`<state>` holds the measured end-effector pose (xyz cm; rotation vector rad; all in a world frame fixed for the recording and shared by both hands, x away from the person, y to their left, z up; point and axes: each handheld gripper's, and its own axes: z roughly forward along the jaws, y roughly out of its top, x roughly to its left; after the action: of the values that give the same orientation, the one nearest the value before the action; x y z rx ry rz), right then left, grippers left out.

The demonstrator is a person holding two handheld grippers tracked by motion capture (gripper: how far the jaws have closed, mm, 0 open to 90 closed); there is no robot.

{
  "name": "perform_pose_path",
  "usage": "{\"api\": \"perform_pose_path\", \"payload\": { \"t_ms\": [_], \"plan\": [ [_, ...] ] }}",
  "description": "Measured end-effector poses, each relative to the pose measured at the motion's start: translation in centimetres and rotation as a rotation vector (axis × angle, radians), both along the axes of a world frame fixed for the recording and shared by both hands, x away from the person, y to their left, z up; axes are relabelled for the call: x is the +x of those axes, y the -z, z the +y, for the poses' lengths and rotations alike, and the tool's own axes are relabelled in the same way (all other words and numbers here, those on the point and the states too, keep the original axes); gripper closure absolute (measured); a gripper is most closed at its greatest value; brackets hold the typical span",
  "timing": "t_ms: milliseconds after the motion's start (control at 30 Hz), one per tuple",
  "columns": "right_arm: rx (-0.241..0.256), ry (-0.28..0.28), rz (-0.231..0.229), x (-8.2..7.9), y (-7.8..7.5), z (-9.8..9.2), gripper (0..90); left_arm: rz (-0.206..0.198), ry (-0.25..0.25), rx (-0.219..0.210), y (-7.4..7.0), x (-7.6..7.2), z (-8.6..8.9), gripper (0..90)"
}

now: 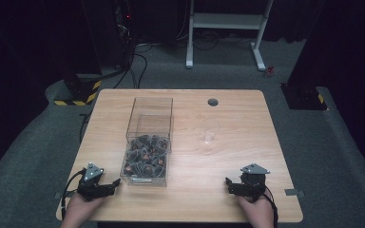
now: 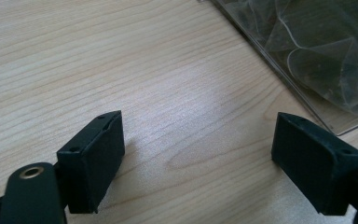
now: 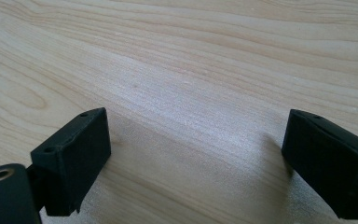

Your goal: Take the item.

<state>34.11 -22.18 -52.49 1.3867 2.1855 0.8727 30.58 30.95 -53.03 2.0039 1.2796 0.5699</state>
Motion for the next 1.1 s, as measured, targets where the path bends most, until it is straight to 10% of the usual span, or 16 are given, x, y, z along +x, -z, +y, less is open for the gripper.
{"api": "perform_pose_path", "payload": {
  "t_ms": [1100],
  "plan": [
    [-0.005, -0.035, -0.035, -0.33, -0.56, 0.17, 9.6, 0.000, 0.004, 0.000, 0.00, 0.02, 0.02, 17.4]
  ]
}}
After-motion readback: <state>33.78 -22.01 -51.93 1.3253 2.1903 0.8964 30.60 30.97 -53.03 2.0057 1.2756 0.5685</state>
